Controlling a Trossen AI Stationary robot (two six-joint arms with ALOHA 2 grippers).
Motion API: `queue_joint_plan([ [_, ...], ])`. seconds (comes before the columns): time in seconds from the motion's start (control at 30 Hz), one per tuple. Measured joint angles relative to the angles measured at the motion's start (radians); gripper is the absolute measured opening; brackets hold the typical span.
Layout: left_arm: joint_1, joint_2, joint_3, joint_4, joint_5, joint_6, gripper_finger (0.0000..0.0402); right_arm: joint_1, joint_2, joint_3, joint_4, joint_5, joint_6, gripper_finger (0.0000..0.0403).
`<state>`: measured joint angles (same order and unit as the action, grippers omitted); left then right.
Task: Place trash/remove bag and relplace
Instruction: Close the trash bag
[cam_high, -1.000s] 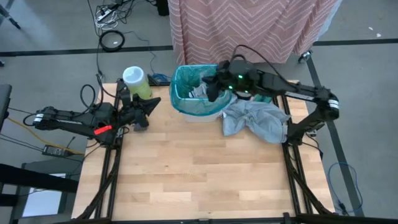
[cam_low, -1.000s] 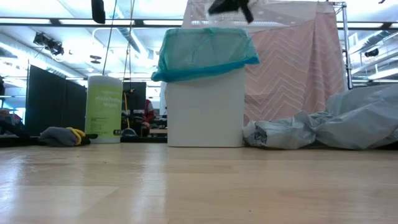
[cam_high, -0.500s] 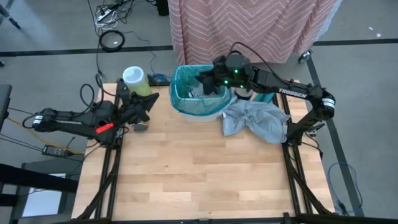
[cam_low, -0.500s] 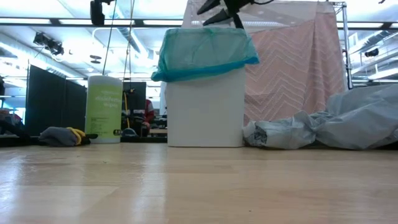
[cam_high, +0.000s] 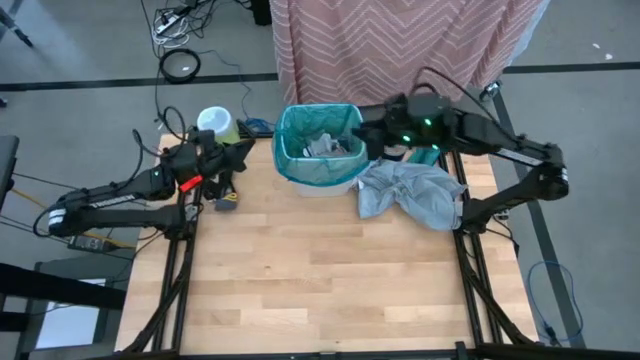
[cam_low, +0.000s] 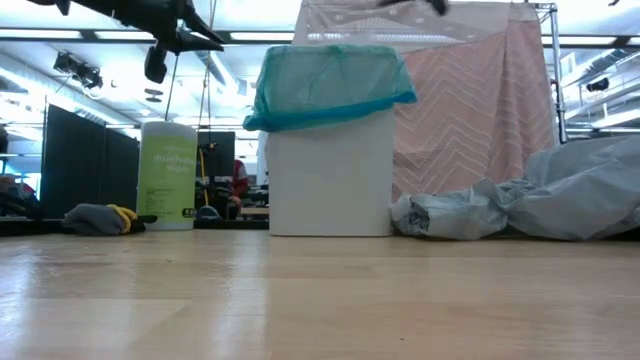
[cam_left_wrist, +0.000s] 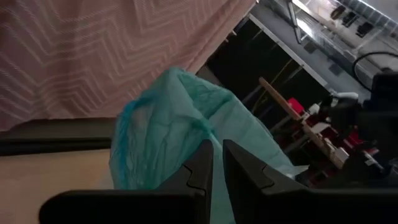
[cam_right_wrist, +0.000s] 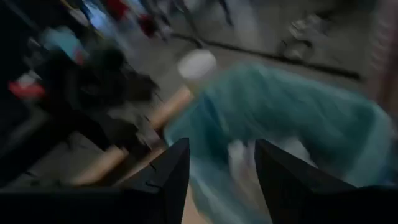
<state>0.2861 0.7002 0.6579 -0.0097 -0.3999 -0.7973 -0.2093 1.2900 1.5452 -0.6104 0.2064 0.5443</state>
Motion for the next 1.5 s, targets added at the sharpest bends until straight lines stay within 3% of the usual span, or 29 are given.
queue_joint_plan([
  [0.23,0.111,0.0,0.0,0.002,0.139,-0.007,0.0047,0.157,-0.089,-0.002,-0.344,0.265,0.224,0.0169],
  [0.33,0.136,0.0,0.0,0.002,0.162,-0.03,0.0047,0.234,-0.104,-0.049,-0.377,0.4,0.353,0.0169],
  [0.57,0.159,0.0,0.0,0.003,0.165,-0.046,0.0047,0.379,-0.099,-0.267,-0.331,0.527,0.714,0.0169],
  [0.8,0.16,0.0,0.0,0.008,0.167,-0.046,0.0047,0.461,-0.097,-0.506,-0.048,0.71,0.965,0.0169],
  [1.13,0.16,0.0,0.0,0.013,0.166,-0.046,0.0047,0.44,-0.097,-0.709,0.359,0.718,0.975,0.0169],
  [1.5,0.16,0.0,0.0,0.013,0.166,-0.046,0.0047,0.354,-0.095,-0.74,0.394,0.684,0.947,0.0169],
])
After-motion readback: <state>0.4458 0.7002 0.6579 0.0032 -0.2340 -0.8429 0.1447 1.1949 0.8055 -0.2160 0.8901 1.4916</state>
